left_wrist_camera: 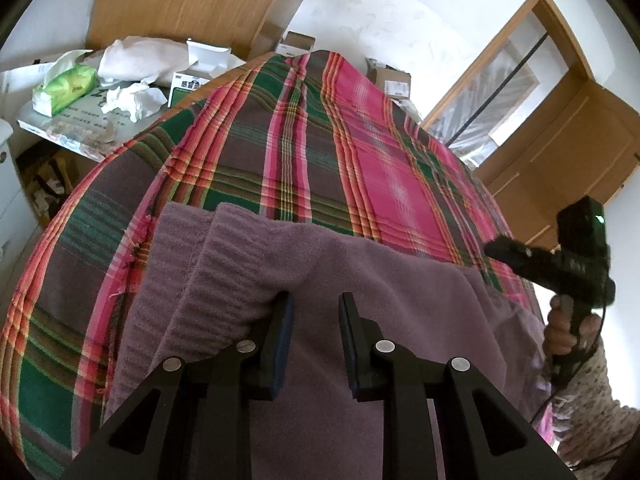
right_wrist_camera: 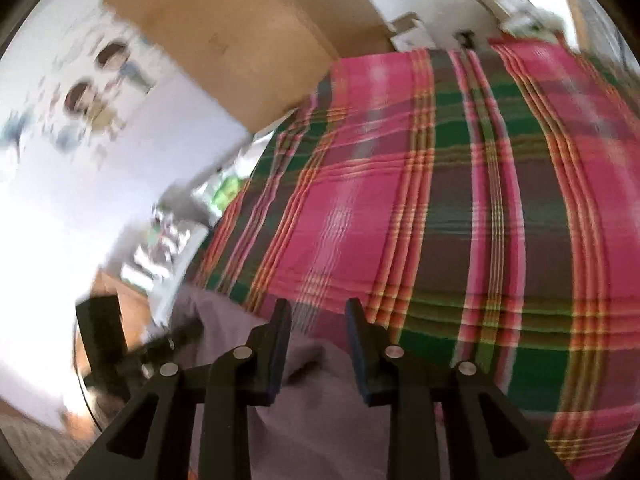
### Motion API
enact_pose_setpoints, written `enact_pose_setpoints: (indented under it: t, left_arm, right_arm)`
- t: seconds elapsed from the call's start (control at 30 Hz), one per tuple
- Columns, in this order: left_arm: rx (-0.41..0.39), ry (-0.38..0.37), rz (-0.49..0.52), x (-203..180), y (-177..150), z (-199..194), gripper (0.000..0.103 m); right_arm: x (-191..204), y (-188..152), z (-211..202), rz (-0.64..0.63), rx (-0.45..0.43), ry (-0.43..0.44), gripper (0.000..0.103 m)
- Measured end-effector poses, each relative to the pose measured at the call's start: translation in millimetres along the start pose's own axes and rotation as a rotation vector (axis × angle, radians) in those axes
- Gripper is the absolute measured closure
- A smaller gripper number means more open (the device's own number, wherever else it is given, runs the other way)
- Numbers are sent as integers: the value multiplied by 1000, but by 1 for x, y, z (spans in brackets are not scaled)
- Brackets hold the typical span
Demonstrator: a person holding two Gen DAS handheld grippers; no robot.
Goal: Fold clothes
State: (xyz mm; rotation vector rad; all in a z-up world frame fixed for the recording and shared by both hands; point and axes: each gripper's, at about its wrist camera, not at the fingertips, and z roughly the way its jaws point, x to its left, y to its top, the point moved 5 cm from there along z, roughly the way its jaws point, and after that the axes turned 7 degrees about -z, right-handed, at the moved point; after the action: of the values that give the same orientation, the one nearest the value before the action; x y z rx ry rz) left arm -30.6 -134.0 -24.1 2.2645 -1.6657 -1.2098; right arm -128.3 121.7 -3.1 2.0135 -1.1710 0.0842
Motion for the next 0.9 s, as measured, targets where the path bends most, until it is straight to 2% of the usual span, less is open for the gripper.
enact_pose_setpoints:
  t: [0.1, 0.17, 0.23, 0.27, 0.37, 0.53, 0.67, 0.8, 0.9]
  left_arm:
    - [-14, -6, -2, -3, 3, -3, 79]
    - [-24, -39, 14, -12, 4, -6, 79]
    - [-26, -72, 44, -23, 3, -9, 79]
    - [-19, -71, 67, -28, 2, -8, 79]
    - [9, -59, 90, -32, -1, 0, 79]
    - [37, -59, 55, -24, -2, 11, 79]
    - [43, -67, 48, -21, -4, 12, 79]
    - [48, -71, 38, -19, -4, 13, 79]
    - [51, -71, 37, -19, -4, 13, 79]
  right_arm:
    - [16, -15, 2, -85, 63, 46, 74]
    - [23, -23, 10, -89, 125, 124, 74]
    - [24, -27, 23, -85, 177, 127, 74]
    - [23, -28, 29, -77, 200, 111, 74]
    - [22, -36, 35, -54, 260, 142, 69]
    - [24, -39, 35, -81, 289, 156, 68]
    - [25, -33, 42, -68, 273, 175, 68]
    - [31, -28, 49, -71, 258, 188, 64]
    - [28, -27, 45, -66, 211, 178, 65]
